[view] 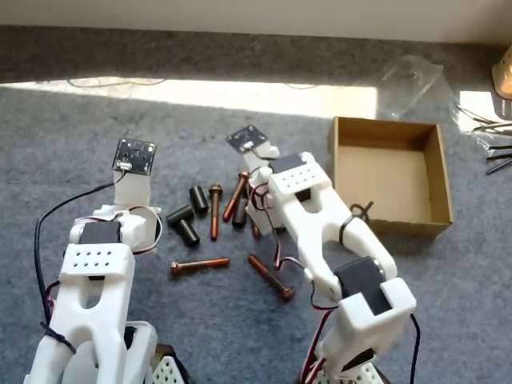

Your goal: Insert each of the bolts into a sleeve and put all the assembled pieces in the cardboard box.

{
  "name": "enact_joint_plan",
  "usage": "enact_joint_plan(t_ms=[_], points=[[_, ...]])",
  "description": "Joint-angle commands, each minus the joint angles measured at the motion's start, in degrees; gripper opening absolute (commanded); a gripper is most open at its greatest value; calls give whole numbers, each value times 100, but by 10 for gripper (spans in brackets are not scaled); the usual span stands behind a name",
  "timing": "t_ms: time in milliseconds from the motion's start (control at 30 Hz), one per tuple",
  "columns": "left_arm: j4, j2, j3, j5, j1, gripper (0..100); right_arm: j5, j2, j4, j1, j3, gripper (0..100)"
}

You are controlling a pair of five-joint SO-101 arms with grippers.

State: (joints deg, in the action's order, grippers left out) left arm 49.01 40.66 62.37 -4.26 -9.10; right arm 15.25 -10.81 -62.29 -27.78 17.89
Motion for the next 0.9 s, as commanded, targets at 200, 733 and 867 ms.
enact_joint_plan(t_ms=[200, 733, 867], points=[[-53, 22, -31, 35, -66, 73, -35, -215, 92, -101, -66, 145], [-70, 22, -31, 26, -66, 73, -53, -224, 330, 101, -40, 5], [-79, 22, -31, 26, -66, 73, -53, -180, 286, 215, -66, 5]])
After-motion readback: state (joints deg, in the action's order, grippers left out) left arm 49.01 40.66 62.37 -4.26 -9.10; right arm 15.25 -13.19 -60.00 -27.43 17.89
